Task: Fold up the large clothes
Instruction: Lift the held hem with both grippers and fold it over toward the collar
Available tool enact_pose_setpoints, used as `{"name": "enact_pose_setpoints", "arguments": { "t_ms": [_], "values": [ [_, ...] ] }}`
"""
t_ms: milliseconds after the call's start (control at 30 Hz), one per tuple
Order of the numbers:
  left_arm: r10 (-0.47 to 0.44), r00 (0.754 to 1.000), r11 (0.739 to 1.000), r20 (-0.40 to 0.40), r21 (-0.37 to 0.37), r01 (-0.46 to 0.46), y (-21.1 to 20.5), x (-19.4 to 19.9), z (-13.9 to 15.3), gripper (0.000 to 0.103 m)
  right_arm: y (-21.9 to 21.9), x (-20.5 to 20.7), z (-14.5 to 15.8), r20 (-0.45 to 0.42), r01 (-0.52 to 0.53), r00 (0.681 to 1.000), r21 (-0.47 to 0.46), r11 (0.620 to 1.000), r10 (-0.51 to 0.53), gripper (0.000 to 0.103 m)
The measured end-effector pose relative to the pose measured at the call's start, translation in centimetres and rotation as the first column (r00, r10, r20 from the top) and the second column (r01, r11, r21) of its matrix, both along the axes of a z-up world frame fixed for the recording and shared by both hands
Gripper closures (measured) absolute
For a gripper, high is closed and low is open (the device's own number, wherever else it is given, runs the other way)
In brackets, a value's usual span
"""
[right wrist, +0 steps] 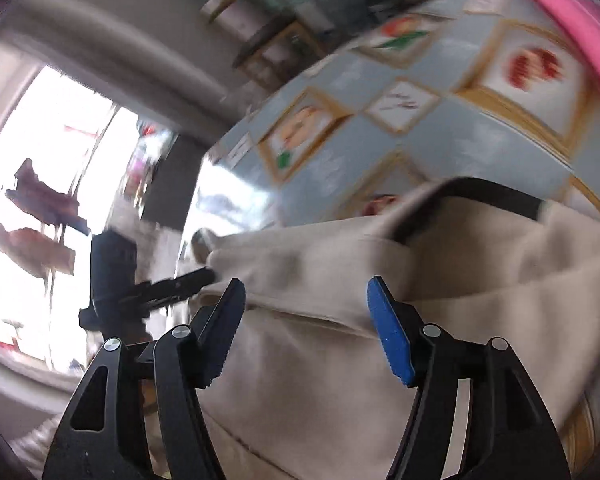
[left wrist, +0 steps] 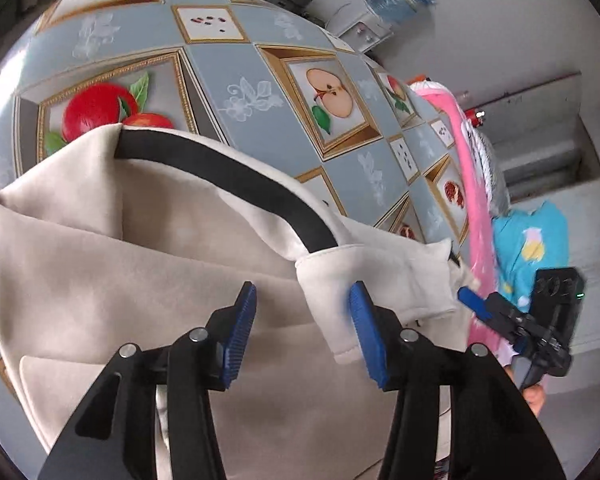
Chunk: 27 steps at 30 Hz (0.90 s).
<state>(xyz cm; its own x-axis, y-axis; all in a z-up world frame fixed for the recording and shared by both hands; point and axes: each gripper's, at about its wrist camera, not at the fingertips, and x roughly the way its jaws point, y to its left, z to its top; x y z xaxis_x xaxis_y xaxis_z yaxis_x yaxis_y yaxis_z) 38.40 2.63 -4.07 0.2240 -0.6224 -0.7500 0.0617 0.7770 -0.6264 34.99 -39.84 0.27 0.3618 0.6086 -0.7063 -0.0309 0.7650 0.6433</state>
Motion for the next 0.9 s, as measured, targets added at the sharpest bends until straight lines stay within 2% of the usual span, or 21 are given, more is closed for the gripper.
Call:
{"name": "enact_pose_setpoints", "arguments": {
  "t_ms": [67, 167, 300, 467, 567, 633, 733, 767, 800, 900],
  "values": [
    [0.001, 1.000, 0.998, -0.013, -0.056, -0.001, 0.0, -0.1, 0.1, 0.056, -1.2, 0.4, -1.7, -0.073, 0.046, 0.996, 0.043, 0.998, -0.043, 0.041],
    [-0.027, 1.000, 0.993, -0.014, -0.119, 0.025, -0.3, -0.4, 0.6, 0.056, -1.0, 0.4, -2.9, -0.117, 0.039, 0.993, 0.088, 0.995, -0.028, 0.042],
    [-0.079, 0.997, 0.996, 0.025, -0.030, 0.079, -1.9, -0.9, 1.1, 0.056, 0.0, 0.4, -3.4, -0.131, -0.004, 0.991, 0.078, 0.997, 0.015, 0.050],
    [-0.130, 0.990, 0.990, 0.057, 0.058, 0.126, -3.3, -1.0, 1.0, 0.071, 0.6, 0.4, -3.5, -0.144, -0.037, 0.988, 0.091, 0.995, 0.050, 0.069],
    [-0.189, 0.974, 0.977, 0.125, 0.127, 0.174, -3.9, -1.6, 1.5, 0.080, 2.1, 0.1, -2.6, -0.101, -0.133, 0.986, -0.001, 0.991, 0.132, 0.084],
    [-0.253, 0.952, 0.948, 0.171, 0.239, 0.209, -4.9, -1.9, 1.4, 0.086, 2.9, -0.1, -2.3, -0.087, -0.182, 0.981, -0.088, 0.979, 0.175, 0.087],
    [-0.349, 0.910, 0.879, 0.223, 0.415, 0.235, -6.5, -2.0, 1.1, 0.089, 4.3, 0.3, -2.5, -0.084, -0.241, 0.970, -0.232, 0.942, 0.228, 0.089],
    [-0.367, 0.900, 0.862, 0.235, 0.449, 0.234, -6.9, -1.9, 1.0, 0.090, 4.8, 0.5, -2.5, -0.082, -0.251, 0.968, -0.268, 0.930, 0.238, 0.090],
    [-0.393, 0.883, 0.833, 0.256, 0.505, 0.225, -7.7, -1.6, 1.0, 0.090, 5.2, 0.8, -2.5, -0.077, -0.257, 0.966, -0.306, 0.917, 0.246, 0.090],
    [-0.424, 0.859, 0.786, 0.286, 0.588, 0.192, -9.0, -0.2, 0.8, 0.091, 6.4, 2.5, -2.2, -0.053, -0.246, 0.968, -0.386, 0.889, 0.245, 0.090]
  ]
}}
